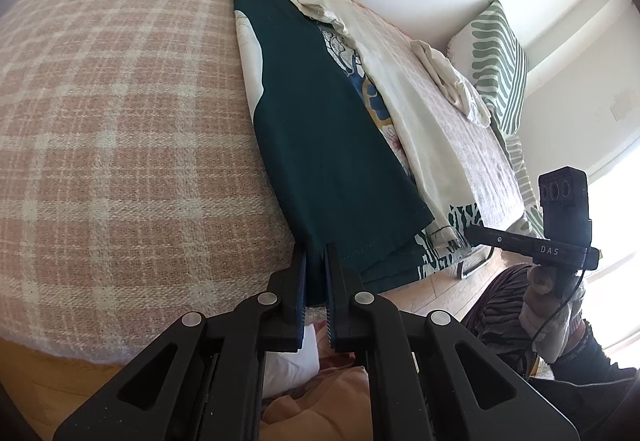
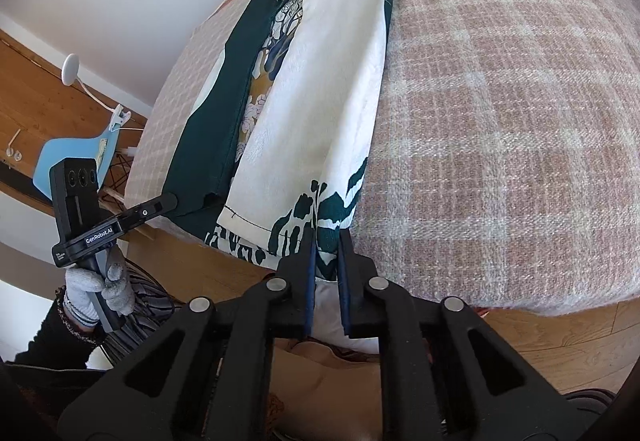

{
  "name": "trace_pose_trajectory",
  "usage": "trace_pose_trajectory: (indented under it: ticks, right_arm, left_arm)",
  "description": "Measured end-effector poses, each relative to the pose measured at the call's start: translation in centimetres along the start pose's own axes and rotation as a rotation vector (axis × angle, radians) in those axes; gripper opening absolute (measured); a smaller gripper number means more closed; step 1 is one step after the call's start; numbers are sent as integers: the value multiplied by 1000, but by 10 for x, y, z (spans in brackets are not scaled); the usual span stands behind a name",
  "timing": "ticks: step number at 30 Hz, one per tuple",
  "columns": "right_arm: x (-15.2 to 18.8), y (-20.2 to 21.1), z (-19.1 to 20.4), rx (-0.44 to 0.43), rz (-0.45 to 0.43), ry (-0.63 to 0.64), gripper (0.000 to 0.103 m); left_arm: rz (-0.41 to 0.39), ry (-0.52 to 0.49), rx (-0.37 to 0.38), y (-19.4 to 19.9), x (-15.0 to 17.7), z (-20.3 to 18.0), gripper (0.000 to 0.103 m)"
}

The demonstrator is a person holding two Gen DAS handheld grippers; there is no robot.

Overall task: Fold small clothes
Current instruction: 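Lift the hem end with both grippers and fold it toward the collar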

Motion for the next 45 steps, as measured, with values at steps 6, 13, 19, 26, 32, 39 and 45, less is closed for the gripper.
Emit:
trace_pose_trajectory:
  ticks: [6, 13, 19, 26, 32, 39, 45]
  right_arm:
    - [-8, 12, -13, -124, -80, -123, 7]
    - [-28, 30, -22, -198, -159, -202, 6]
    - [-54, 33, -21, -222, -184, -214, 6]
    - [-86, 34, -26, -209, -201, -220, 6]
    - [-125, 25, -49, -199, -224, -270, 6]
    - [-171, -6, -74, -153, -205, -295, 6]
    - [-192, -31, -99, -132, -199, -334, 6]
  left_arm:
    - [-17, 5, 65, 9, -4, -10, 3]
    - [-38, 48, 155, 18, -24, -20, 2]
    - [-63, 64, 180, 16, -49, -26, 2]
    - [-114, 51, 174, 15, -82, -30, 2]
    - [-150, 67, 133, 1, -113, -20, 2]
    - [-174, 92, 58, -26, -152, -6, 2]
    - [-183, 131, 32, -40, -169, 5, 2]
Point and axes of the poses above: each gripper's, at about its wrist camera, not at the fingertips, and y roughly against the way its jaws point, z to its left, x to its underside, the point moved 4 cm from there along -y, roughly the way its jaws point, and after that the axes turned 15 degrees about y, right-handed, at the moved point
